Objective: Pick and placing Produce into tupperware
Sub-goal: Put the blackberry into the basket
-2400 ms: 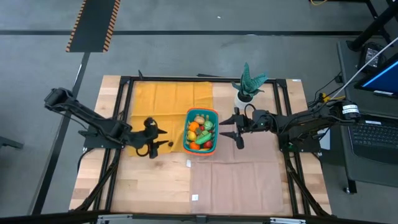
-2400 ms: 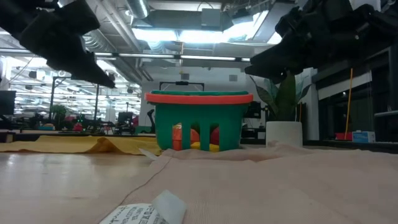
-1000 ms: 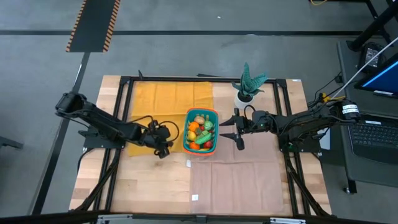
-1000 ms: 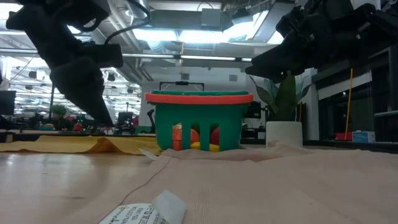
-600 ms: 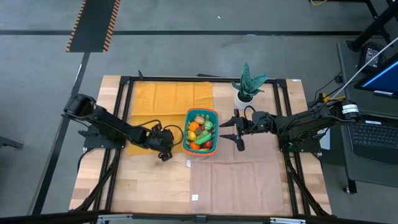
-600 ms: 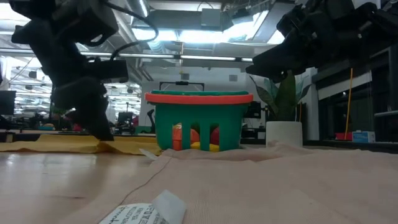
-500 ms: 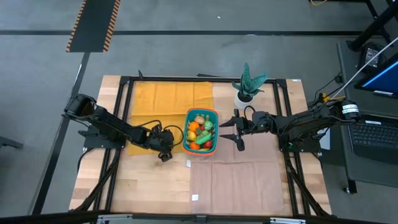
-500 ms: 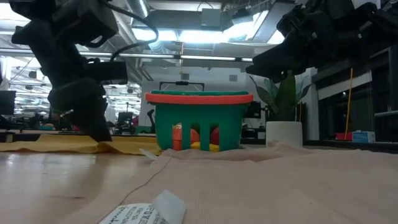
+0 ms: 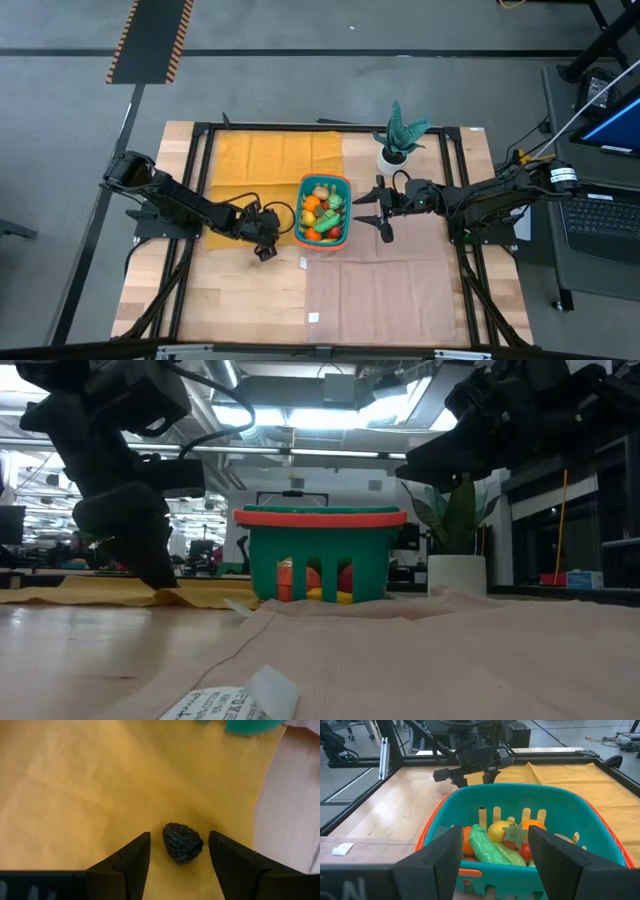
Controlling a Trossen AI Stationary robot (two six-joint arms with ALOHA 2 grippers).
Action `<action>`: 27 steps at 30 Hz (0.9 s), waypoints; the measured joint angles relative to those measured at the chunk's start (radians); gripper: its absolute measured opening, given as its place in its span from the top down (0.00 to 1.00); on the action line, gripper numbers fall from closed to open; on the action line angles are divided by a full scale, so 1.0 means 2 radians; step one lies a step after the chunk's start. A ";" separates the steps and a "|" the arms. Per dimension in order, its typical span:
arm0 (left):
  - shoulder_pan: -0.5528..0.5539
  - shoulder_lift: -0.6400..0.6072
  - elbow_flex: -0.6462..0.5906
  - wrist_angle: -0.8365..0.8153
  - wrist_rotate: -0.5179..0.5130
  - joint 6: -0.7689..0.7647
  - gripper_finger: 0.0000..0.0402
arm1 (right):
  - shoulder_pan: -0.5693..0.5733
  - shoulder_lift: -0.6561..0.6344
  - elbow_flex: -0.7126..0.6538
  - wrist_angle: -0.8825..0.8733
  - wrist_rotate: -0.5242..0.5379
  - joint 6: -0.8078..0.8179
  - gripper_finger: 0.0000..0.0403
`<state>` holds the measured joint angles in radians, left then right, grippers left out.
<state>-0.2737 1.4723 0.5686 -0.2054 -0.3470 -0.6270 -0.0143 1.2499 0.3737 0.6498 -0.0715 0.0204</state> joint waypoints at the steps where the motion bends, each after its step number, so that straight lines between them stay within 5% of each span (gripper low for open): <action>1: 0.000 0.000 0.000 0.000 0.000 0.000 0.52 | 0.000 0.000 0.000 0.000 0.000 0.000 0.44; 16: 0.024 0.001 0.000 0.009 0.016 0.000 0.53 | 0.000 0.000 0.000 -0.002 0.000 0.014 0.44; 27: 0.034 0.001 0.000 0.008 0.042 0.004 0.66 | 0.000 0.000 0.000 -0.017 0.000 0.014 0.44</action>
<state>-0.2066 1.4738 0.5686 -0.1891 -0.2626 -0.6182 -0.0143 1.2499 0.3735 0.6159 -0.0715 0.0479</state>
